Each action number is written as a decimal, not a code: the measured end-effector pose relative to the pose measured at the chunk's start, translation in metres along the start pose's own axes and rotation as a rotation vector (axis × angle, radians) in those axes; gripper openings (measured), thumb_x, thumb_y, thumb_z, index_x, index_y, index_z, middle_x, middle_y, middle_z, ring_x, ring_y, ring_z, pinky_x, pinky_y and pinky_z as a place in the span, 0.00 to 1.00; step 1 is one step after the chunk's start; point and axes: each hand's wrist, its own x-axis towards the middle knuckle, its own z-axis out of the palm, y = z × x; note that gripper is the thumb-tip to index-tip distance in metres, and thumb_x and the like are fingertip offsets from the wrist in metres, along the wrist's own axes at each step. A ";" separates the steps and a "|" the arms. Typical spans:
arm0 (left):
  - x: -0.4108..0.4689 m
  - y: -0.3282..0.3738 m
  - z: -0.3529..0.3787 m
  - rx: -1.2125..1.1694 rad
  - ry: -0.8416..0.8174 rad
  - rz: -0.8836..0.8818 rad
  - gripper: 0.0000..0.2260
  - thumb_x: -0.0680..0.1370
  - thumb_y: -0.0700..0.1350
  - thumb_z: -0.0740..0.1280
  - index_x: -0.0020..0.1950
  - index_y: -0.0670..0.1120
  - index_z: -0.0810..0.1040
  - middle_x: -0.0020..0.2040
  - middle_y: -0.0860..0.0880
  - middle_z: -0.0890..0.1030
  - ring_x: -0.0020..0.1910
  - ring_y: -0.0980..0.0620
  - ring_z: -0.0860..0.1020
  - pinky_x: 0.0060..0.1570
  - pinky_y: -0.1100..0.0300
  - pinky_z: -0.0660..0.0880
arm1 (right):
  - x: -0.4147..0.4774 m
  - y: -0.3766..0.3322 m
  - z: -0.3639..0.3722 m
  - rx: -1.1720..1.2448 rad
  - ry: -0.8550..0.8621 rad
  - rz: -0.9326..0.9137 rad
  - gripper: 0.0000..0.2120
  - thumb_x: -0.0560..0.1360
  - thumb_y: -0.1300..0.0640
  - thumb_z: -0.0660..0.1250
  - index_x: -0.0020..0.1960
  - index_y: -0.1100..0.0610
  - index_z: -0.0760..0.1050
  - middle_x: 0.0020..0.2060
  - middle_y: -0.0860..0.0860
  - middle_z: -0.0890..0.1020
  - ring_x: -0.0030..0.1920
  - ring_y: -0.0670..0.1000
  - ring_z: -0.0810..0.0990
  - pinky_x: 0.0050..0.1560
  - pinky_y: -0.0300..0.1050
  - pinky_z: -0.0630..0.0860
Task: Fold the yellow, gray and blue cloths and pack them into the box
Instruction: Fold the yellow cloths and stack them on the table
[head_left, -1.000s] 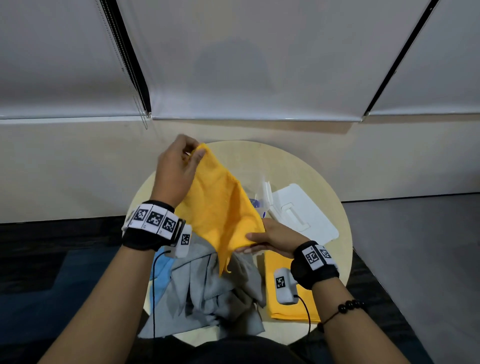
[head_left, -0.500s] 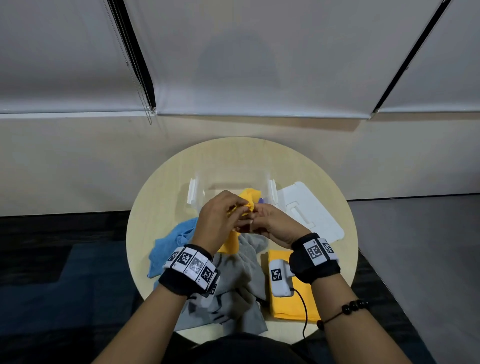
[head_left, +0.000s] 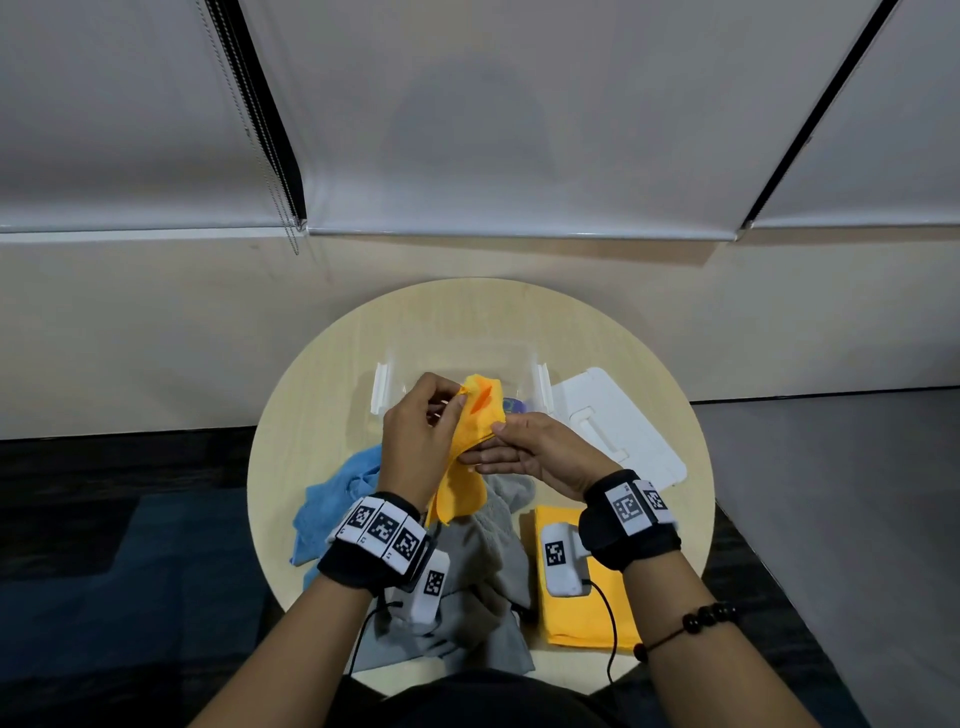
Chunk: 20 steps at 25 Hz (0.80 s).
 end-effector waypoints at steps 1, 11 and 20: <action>0.003 0.000 -0.002 0.001 0.031 0.018 0.03 0.79 0.45 0.69 0.48 0.53 0.78 0.43 0.60 0.81 0.46 0.61 0.80 0.44 0.73 0.73 | 0.000 -0.001 0.000 0.006 0.000 0.007 0.19 0.85 0.59 0.57 0.67 0.74 0.70 0.60 0.67 0.81 0.63 0.63 0.81 0.66 0.55 0.77; 0.000 -0.012 -0.003 0.064 -0.224 0.180 0.06 0.75 0.41 0.74 0.52 0.48 0.86 0.52 0.55 0.85 0.54 0.57 0.81 0.57 0.52 0.78 | -0.001 -0.005 0.006 -0.184 0.026 -0.055 0.16 0.83 0.67 0.55 0.67 0.68 0.74 0.61 0.66 0.81 0.64 0.62 0.80 0.70 0.57 0.74; 0.002 -0.016 -0.005 0.132 -0.243 0.174 0.09 0.77 0.43 0.73 0.57 0.51 0.83 0.53 0.57 0.84 0.54 0.60 0.80 0.58 0.56 0.77 | 0.001 -0.008 0.008 -0.294 0.062 -0.055 0.14 0.84 0.64 0.58 0.66 0.66 0.76 0.61 0.61 0.82 0.63 0.56 0.81 0.67 0.49 0.77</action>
